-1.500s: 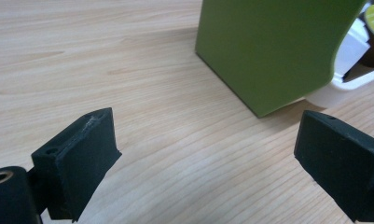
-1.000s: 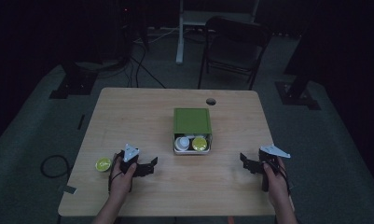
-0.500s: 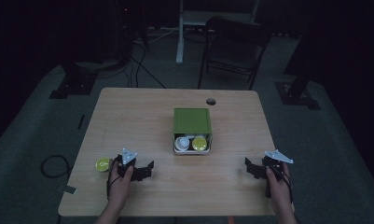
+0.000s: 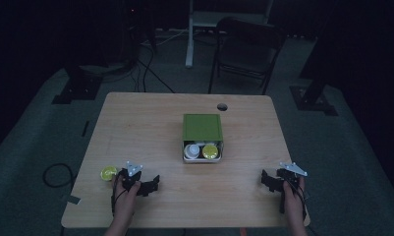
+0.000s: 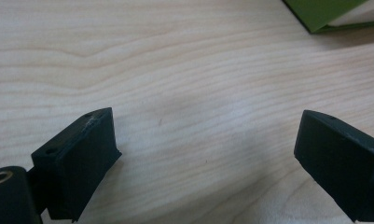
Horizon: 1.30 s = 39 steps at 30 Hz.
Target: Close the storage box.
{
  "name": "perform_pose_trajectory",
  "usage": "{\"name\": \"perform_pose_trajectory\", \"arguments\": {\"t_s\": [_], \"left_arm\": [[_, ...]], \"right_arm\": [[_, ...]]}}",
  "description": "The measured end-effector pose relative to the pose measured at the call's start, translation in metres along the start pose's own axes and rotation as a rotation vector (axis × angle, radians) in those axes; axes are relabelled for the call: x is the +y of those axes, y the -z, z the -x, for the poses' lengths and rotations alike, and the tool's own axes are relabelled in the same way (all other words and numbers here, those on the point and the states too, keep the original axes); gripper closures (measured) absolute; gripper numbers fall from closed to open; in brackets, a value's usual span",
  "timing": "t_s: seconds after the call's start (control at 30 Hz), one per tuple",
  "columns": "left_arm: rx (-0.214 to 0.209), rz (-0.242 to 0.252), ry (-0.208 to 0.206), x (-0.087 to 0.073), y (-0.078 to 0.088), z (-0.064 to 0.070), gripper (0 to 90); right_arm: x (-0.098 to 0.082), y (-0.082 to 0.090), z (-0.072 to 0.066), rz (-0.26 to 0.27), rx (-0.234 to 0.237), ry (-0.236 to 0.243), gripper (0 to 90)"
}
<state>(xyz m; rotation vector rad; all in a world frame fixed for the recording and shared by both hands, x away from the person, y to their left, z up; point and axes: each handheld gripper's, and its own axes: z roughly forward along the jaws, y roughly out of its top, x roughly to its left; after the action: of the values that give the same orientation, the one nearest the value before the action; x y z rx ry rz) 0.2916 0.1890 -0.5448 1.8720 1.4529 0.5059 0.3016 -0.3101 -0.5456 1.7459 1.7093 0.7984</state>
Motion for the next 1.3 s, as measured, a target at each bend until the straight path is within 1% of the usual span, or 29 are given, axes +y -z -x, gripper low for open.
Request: {"name": "perform_pose_trajectory", "arguments": {"t_s": [0.07, 0.17, 0.2, 0.23, 0.37, 0.43, 0.53, 0.63, 0.7, 0.83, 0.9, 1.3], "left_arm": [[0.005, -0.009, 0.006, -0.001, 0.000, 0.000, 6.2], [0.019, -0.019, -0.013, -0.001, 0.001, 0.001, 6.2], [0.025, -0.022, -0.020, -0.001, 0.000, 0.002, 6.2], [0.030, -0.026, -0.027, -0.002, 0.000, 0.003, 6.2], [0.043, -0.030, -0.031, -0.003, 0.001, 0.004, 6.2], [0.057, -0.034, -0.038, -0.003, 0.001, 0.006, 6.2], [0.071, -0.042, -0.054, -0.003, 0.000, 0.007, 6.1], [0.101, -0.059, -0.074, -0.002, -0.002, 0.012, 5.9], [0.098, -0.062, -0.075, -0.002, -0.003, 0.012, 4.0], [0.100, -0.062, -0.073, -0.002, -0.003, 0.012, 3.6], [0.105, -0.064, -0.070, -0.001, -0.003, 0.012, 2.3], [0.125, -0.062, -0.048, -0.002, -0.004, 0.014, 1.5]], "right_arm": [[0.000, -0.001, -0.001, -0.003, -0.009, -0.014, 9.7], [-0.002, -0.004, -0.003, -0.024, -0.019, 0.003, 9.7], [-0.002, -0.005, -0.004, -0.033, -0.018, 0.013, 9.7], [-0.002, -0.006, -0.005, -0.042, -0.011, 0.011, 9.7], [-0.001, -0.007, -0.005, -0.044, -0.009, 0.013, 9.7], [-0.001, -0.007, -0.005, -0.044, -0.008, 0.011, 9.7], [-0.001, -0.007, -0.005, -0.044, -0.007, 0.011, 9.7], [-0.001, -0.007, -0.005, -0.044, -0.007, 0.011, 9.7], [-0.001, -0.007, -0.005, -0.043, -0.007, 0.011, 9.7], [-0.001, -0.008, -0.005, -0.044, -0.005, 0.012, 9.7], [-0.001, -0.008, -0.005, -0.044, -0.005, 0.012, 9.7], [-0.001, -0.008, -0.005, -0.044, -0.005, 0.012, 9.7]]}}
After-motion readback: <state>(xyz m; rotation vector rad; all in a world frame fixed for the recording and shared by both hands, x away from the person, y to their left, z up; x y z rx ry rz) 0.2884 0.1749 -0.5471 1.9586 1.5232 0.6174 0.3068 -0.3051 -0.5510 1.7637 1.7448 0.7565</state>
